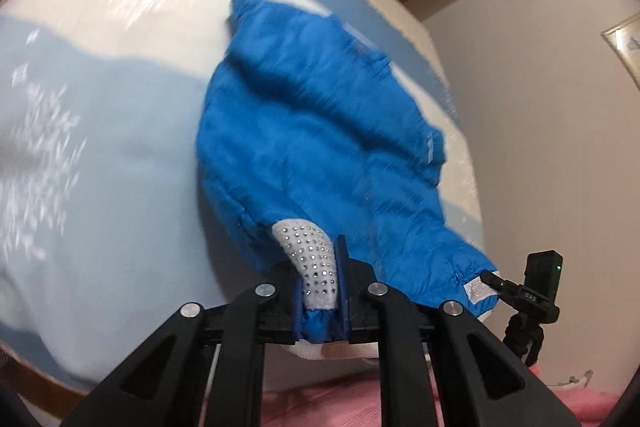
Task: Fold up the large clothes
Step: 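Lift the hem with both grippers and fold it toward the collar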
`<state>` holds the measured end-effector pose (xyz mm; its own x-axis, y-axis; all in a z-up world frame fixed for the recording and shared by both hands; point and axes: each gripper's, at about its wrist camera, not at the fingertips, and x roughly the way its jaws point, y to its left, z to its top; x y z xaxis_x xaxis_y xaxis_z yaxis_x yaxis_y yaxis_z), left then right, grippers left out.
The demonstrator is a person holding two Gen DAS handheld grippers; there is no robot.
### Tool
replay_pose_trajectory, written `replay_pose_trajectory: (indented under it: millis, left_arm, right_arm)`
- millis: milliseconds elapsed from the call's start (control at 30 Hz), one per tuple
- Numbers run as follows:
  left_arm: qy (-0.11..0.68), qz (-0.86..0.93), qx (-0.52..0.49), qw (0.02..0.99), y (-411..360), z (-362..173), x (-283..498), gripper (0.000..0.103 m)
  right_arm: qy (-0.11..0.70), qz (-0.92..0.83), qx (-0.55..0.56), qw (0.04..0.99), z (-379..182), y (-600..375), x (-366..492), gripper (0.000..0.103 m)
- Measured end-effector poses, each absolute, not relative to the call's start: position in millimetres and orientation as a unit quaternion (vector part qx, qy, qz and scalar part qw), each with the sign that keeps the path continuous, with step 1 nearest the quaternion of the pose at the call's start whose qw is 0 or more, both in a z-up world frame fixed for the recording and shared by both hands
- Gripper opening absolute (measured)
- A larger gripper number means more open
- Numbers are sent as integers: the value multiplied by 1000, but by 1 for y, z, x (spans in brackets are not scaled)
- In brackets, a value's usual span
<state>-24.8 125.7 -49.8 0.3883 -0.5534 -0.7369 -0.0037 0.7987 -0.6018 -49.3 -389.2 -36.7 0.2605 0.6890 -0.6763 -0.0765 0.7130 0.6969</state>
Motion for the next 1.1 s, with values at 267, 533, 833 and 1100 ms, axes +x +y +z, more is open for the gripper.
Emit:
replay_pose_trajectory:
  millis: [267,533,833,1100]
  left_arm:
    - [485,-196,-268,809,122,-19,42,13]
    - [471,-202,-293,807,128,-14,136,14]
    - [485,-178,-275,811,111,-33,244,14]
    - [525,-133,-254,802,102,-81,326,14]
  right_arm:
    - [531,268,262,760,5,-390,20,9]
    - [534,267,299,744,3,-403,108,9]
    - [550,260,304,733,-19,-403,212,9]
    - [585,230,315,711,-69,-407,287,9]
